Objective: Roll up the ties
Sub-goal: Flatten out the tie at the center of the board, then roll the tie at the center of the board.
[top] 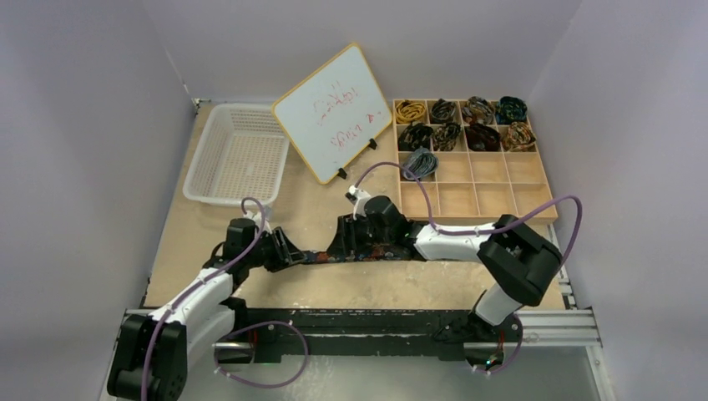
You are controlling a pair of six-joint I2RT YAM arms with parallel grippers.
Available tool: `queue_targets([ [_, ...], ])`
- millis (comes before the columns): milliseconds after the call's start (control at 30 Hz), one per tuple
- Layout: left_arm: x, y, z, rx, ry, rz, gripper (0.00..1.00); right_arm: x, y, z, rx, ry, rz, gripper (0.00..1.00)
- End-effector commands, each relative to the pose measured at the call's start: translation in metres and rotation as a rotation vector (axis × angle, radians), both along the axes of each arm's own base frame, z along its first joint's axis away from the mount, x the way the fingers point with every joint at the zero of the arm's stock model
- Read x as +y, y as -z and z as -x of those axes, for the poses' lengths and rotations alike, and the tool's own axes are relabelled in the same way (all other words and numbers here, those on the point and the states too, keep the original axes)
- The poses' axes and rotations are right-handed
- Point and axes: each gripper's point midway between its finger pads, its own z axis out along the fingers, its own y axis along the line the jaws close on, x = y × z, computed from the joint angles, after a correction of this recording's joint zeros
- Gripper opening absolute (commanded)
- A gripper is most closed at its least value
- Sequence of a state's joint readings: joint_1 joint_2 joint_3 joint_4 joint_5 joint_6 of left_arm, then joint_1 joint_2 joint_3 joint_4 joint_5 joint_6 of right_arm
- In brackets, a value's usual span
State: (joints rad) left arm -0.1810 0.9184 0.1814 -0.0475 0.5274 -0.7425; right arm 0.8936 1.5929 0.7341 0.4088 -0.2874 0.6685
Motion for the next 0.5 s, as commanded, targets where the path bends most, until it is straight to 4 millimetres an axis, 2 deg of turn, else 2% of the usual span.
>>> queue_targets([
  [0,0.004,-0.003,-0.013,-0.019,-0.043,-0.055,0.37,0.018,-0.012,0.008,-0.022,-0.060,-0.014,0.58],
  [167,0.003,0.004,-0.016,0.013,-0.060,-0.115,0.27,0.027,0.000,0.013,-0.049,-0.084,0.071,0.50],
  [300,0.004,0.009,-0.017,0.042,-0.069,-0.146,0.18,0.034,0.003,0.009,-0.083,-0.069,0.116,0.42],
  [467,0.006,0.010,-0.019,0.043,-0.085,-0.161,0.12,0.043,0.014,0.001,-0.102,-0.044,0.199,0.31],
])
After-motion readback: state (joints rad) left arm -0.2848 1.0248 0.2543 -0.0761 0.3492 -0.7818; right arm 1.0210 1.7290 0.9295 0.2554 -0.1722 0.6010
